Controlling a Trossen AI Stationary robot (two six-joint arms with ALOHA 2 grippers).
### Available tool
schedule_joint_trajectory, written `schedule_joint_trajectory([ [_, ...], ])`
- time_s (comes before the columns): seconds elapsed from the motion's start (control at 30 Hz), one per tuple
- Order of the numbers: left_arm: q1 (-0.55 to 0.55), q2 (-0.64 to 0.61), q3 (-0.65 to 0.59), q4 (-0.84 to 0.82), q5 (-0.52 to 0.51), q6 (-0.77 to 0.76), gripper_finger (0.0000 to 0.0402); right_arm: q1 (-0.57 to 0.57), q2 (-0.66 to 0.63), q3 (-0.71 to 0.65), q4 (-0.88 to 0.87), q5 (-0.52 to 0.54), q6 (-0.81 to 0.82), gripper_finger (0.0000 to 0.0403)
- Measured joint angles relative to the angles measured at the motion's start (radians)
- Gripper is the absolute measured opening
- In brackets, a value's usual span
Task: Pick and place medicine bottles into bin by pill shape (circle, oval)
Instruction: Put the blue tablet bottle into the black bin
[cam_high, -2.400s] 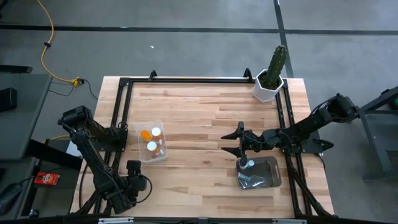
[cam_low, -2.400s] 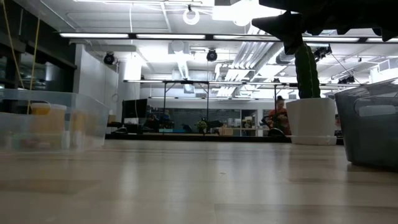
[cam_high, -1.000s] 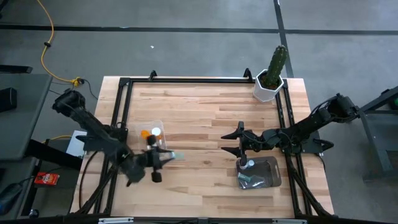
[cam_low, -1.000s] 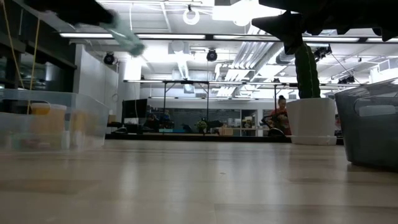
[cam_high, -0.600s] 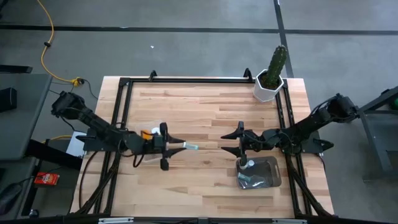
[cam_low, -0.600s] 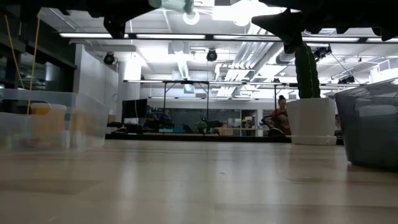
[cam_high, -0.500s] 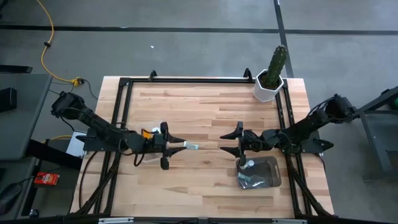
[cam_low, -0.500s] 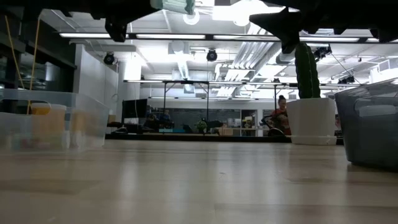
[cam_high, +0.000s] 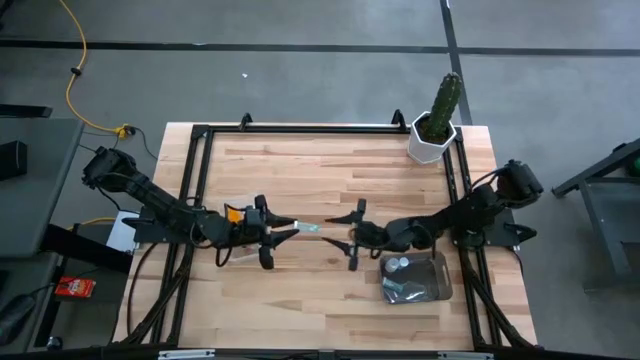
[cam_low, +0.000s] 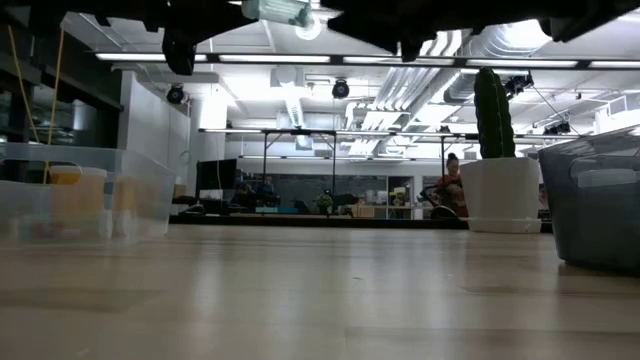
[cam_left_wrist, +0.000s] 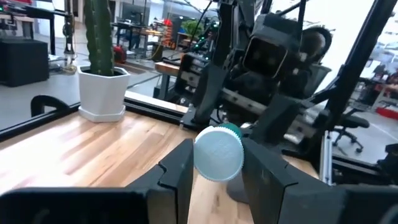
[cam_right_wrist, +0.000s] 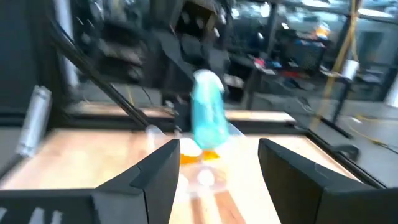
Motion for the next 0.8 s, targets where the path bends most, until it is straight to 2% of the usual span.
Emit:
schedule_joint_trajectory([
  [0.3,0.0,0.0,0.0,0.025,0.036,-0.008,0.0101,0.0,0.043,0.074,-0.034,0.019,-0.022,0.021],
  [0.57,0.001,0.0,0.001,0.035,0.066,-0.03,0.0101,-0.002,0.047,0.077,-0.024,-0.023,-0.015,0.021],
  [0.8,0.001,0.026,0.028,0.045,0.093,-0.026,0.0101,-0.002,0.047,0.078,0.024,-0.105,-0.014,0.021],
])
